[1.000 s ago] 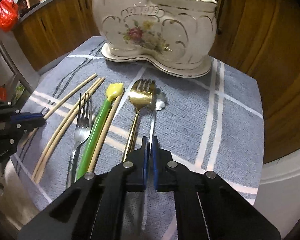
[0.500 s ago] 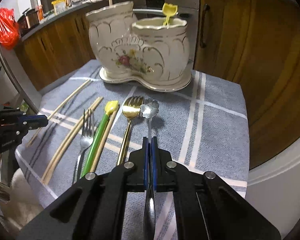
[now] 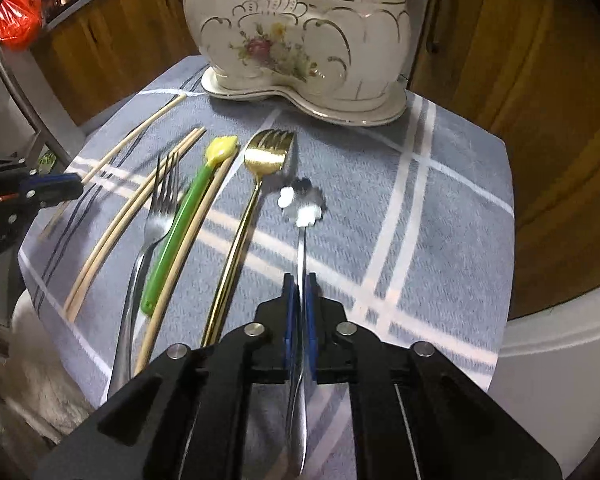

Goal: Organize utensils

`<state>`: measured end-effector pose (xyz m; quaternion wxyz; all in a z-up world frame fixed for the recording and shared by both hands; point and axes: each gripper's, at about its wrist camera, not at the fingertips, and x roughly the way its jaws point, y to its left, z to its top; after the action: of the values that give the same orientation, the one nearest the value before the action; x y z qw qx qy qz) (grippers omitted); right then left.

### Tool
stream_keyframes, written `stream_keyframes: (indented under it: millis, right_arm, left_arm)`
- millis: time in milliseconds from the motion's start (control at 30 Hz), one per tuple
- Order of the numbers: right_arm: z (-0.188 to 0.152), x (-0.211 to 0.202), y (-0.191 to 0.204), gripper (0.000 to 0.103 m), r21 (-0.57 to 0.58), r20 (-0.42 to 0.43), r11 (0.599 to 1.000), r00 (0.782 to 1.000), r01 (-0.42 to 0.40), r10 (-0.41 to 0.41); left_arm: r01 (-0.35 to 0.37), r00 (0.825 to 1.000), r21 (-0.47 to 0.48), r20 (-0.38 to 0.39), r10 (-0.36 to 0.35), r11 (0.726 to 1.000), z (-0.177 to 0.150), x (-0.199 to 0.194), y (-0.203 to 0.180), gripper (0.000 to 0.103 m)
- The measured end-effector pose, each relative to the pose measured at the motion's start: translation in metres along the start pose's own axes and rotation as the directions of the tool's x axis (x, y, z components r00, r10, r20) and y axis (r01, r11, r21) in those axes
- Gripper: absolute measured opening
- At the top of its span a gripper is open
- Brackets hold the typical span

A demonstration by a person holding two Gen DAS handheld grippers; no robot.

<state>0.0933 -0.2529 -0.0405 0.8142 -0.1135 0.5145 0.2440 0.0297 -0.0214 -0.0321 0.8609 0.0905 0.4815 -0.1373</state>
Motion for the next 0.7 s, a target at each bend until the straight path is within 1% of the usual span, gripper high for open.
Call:
stream_keyframes:
  millis: [167,233,300,400,467,600,700]
  right_arm:
    - [0.012,0.008,0.0,0.008,0.003,0.004,1.0,1.0,-0.007,0.007]
    - [0.014,0.009,-0.001,0.003,-0.001,0.014,1.0,1.0,-0.013,0.013]
    - [0.011,0.007,0.0,0.003,0.0,0.023,1.0,1.0,-0.006,0.006]
    - [0.007,-0.003,0.0,0.003,0.006,0.069,1.0,0.998,0.007,-0.007]
    - [0.006,-0.015,-0.001,0.003,0.02,0.123,1.0,0.992,0.0,-0.003]
    - [0.004,-0.041,-0.001,0.003,0.028,0.233,1.0,0.973,-0.011,0.004]
    - [0.005,-0.061,-0.004,0.003,0.035,0.311,0.999,0.95,-0.017,0.005]
  left_arm:
    - [-0.005,1.0,-0.003,0.003,0.005,1.0,0.0,-0.001,0.002,0.005]
    - [-0.004,1.0,-0.003,0.006,0.004,1.0,0.0,-0.002,0.002,0.005]
    - [-0.002,1.0,-0.004,0.015,0.002,1.0,0.0,-0.003,0.003,0.005]
    - [0.0,0.999,-0.01,0.037,0.001,1.0,0.002,-0.007,0.006,0.005]
    - [0.005,0.998,-0.015,0.057,-0.005,1.0,0.005,-0.012,0.008,0.005]
    - [0.028,0.992,-0.006,0.122,-0.027,1.0,0.011,-0.03,0.006,0.005]
    - [0.046,0.985,0.011,0.166,-0.047,0.999,0.016,-0.043,0.003,0.005]
